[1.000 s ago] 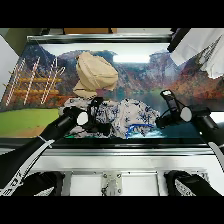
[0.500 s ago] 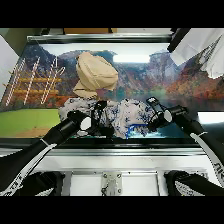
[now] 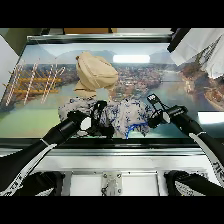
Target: Fold the clothes and pants, and hang the long-sleeved shirts on hangers.
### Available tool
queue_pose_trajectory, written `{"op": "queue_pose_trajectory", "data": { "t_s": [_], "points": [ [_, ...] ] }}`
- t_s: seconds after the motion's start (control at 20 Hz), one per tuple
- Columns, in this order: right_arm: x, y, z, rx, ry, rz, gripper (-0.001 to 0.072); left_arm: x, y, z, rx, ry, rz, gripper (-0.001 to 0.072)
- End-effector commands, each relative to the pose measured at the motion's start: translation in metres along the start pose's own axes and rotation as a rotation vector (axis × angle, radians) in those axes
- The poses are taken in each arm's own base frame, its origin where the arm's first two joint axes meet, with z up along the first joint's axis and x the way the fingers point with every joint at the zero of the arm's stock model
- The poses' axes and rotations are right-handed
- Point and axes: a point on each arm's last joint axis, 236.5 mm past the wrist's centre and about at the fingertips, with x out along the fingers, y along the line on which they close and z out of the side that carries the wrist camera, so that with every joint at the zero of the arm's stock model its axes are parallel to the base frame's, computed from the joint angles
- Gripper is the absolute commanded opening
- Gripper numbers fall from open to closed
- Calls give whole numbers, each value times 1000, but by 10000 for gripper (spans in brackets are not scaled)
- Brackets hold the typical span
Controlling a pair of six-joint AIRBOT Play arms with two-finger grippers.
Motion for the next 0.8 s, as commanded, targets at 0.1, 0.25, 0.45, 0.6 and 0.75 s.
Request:
{"op": "queue_pose_trajectory", "data": {
  "t_s": [0.1,0.25,0.45,0.6,0.75],
  "points": [
    [10,2,-11,-3,52,4,504,0,-1,1,-7,-6,-2,622],
    [17,4,-14,-6,73,8,501,0,-1,1,-7,-6,-2,622],
    [21,5,-12,11,67,10,174,0,-1,2,-17,-11,-3,622],
    [4,1,-2,89,17,1,17,0,-3,5,-56,-24,-9,622],
    [-48,2,3,195,-16,34,16,1,-10,9,-96,-49,-25,622]
  ]
}}
